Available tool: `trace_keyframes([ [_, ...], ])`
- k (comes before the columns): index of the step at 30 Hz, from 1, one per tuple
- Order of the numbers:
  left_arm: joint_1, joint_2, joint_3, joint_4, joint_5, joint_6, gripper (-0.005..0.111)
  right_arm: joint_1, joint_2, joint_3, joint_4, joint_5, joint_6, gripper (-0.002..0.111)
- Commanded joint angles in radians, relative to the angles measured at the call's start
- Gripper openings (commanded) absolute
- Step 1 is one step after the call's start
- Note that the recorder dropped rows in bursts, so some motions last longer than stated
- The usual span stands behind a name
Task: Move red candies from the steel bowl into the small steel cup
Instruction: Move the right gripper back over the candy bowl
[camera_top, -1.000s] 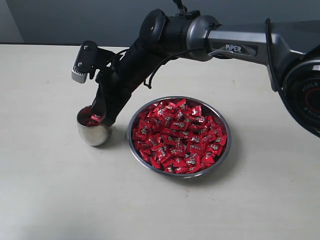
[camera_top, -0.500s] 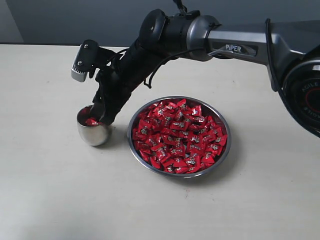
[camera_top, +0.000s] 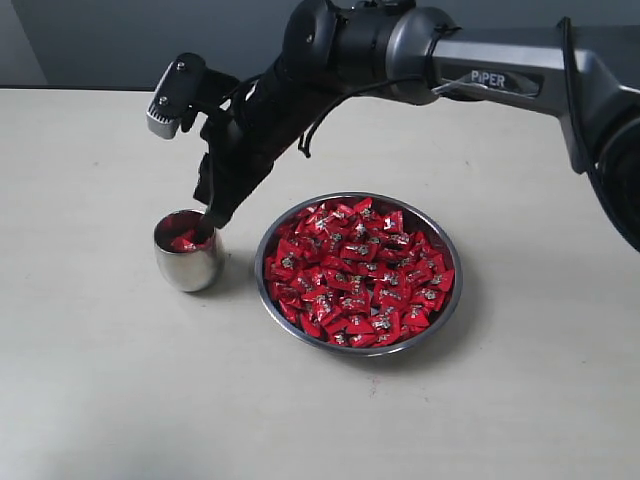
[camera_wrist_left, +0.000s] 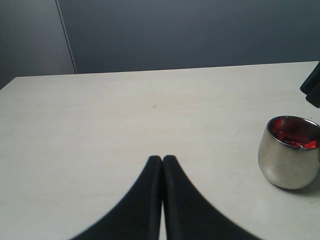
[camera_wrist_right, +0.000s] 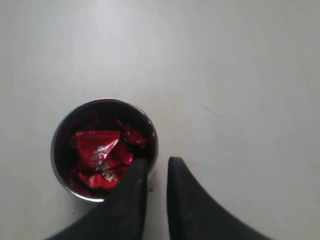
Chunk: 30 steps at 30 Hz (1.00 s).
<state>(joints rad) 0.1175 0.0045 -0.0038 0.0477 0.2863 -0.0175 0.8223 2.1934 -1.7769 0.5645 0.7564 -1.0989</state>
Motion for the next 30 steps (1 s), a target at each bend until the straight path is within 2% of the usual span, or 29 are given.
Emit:
trace_keyframes([
  [1,0.001,-0.004,0.004,-0.003,-0.002,-0.002,0.000,-0.015,-0.032,-0.005,-0.042,-0.015,0.062,-0.001],
  [7,0.001,-0.004,0.004,-0.003,-0.002,-0.002,0.000,-0.045,-0.064,-0.005,-0.049,-0.041,0.174,-0.001],
  [13,0.001,-0.004,0.004,-0.003,-0.002,-0.002,0.000,-0.117,-0.083,0.010,-0.156,-0.013,0.348,-0.001],
  [20,0.001,-0.004,0.004,-0.003,-0.002,-0.002,0.000,-0.204,-0.169,0.165,-0.104,-0.118,0.358,-0.001],
  [30,0.001,-0.004,0.004,-0.003,-0.002,-0.002,0.000,-0.263,-0.297,0.433,-0.117,-0.337,0.419,-0.001],
])
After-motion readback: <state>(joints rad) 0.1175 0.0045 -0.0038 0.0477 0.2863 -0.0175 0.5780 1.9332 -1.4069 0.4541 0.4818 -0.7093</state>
